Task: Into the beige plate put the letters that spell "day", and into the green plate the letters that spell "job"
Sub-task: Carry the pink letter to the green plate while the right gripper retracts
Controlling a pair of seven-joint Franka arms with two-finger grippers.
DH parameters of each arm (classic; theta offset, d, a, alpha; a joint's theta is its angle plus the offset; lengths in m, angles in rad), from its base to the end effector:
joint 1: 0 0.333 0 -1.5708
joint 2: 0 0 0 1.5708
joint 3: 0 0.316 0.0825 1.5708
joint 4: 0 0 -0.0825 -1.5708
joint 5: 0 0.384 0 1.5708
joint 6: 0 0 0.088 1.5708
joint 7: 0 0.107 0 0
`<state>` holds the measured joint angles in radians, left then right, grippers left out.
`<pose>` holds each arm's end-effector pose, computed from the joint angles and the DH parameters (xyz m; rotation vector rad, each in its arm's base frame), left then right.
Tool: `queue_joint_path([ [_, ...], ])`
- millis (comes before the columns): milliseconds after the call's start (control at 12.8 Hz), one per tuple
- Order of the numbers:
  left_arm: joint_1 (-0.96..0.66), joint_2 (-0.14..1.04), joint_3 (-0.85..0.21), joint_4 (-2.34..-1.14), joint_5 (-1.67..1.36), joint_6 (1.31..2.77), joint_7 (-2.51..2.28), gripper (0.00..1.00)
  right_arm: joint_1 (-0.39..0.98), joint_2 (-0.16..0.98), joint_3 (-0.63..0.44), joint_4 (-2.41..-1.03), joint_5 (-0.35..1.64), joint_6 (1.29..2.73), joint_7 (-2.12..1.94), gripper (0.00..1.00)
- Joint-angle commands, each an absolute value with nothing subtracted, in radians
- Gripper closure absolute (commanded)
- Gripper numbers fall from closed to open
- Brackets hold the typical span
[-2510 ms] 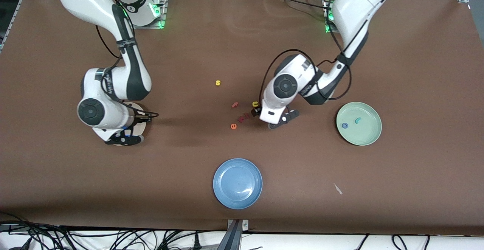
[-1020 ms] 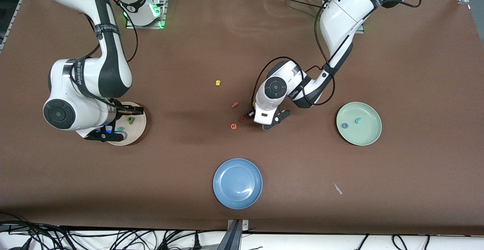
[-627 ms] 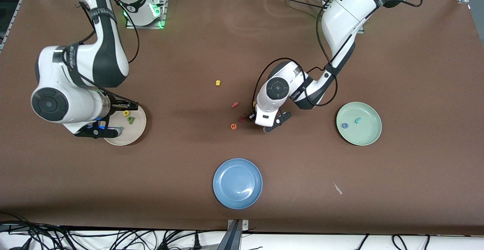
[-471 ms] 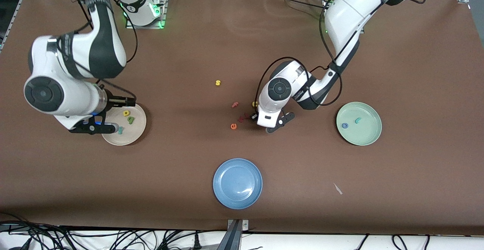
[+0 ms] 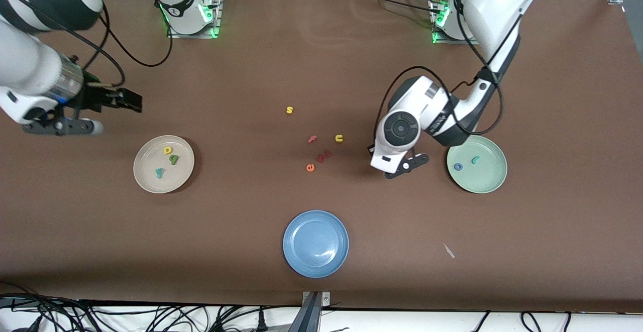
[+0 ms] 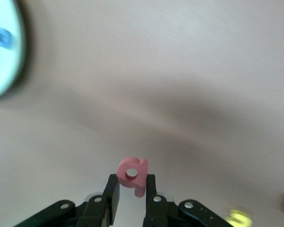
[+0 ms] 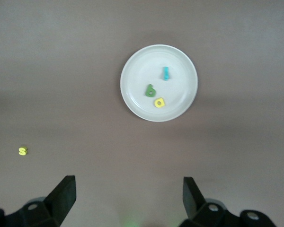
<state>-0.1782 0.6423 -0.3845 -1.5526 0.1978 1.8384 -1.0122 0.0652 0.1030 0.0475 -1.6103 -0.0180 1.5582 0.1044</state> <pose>0.5861 -0.3116 0.2713 -2.8808 -0.5867 0.3772 0.5735 0.0618 0.5467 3.1027 0.0149 -0.2373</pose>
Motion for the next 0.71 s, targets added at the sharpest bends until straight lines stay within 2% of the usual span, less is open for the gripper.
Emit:
queue_joint_path([
  [0, -0.108, 0.569, -0.390, -1.597, 0.218, 1.758, -0.857, 1.00, 0.002, 0.046, 0.110, -1.652, -0.057, 1.545, 0.083, 0.00],
  [235, 0.015, 0.563, -0.391, -1.621, 0.219, 1.704, -0.660, 1.00, -0.002, 0.025, 0.109, -1.644, -0.060, 1.557, 0.089, 0.00],
  [627, 0.182, 0.575, -0.391, -1.698, 0.241, 1.788, -0.393, 1.00, -0.003, 0.008, 0.068, -1.641, -0.029, 1.546, 0.019, 0.00],
])
